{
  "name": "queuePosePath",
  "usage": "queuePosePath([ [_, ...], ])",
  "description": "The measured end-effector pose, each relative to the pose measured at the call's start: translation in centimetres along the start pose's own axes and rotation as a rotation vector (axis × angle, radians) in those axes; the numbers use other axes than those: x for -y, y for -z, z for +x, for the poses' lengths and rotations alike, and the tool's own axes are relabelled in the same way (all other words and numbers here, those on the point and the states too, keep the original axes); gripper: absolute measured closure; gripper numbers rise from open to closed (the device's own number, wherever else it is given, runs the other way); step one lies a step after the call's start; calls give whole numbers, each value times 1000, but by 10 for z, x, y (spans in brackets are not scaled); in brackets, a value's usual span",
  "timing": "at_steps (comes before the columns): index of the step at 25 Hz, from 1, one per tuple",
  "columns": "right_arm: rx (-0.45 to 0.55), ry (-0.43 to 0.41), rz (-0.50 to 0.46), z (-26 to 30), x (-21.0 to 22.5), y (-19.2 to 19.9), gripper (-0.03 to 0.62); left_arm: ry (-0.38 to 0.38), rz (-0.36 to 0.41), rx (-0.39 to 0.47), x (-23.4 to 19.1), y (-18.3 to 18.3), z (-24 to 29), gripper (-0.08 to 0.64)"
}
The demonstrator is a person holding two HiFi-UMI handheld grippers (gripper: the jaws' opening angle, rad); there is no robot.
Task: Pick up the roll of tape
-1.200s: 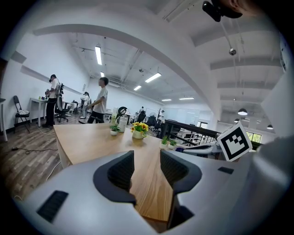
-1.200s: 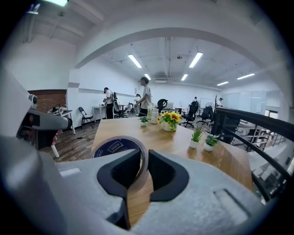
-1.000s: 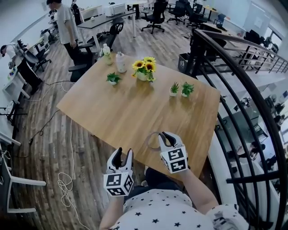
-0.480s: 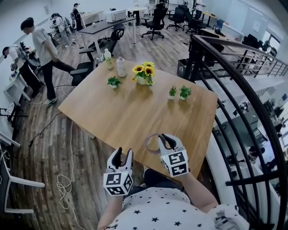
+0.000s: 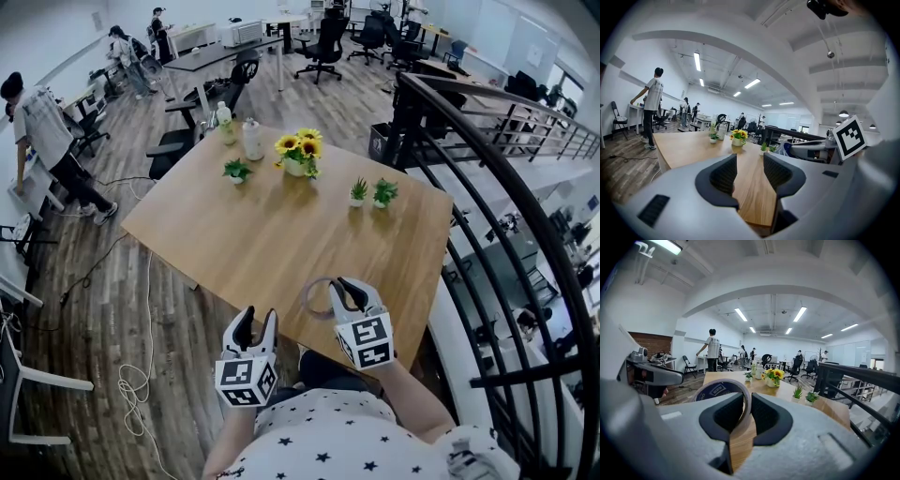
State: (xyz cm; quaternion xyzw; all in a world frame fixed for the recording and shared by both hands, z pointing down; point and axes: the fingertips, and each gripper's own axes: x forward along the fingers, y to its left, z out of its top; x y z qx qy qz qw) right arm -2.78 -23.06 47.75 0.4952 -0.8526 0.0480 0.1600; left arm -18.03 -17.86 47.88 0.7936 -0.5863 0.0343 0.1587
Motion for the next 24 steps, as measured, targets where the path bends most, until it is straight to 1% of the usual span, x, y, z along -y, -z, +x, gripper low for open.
queuePosePath([
  [24,-16,-13,21,18,3,6,531,-19,-18,-20,-5,6,8,387],
])
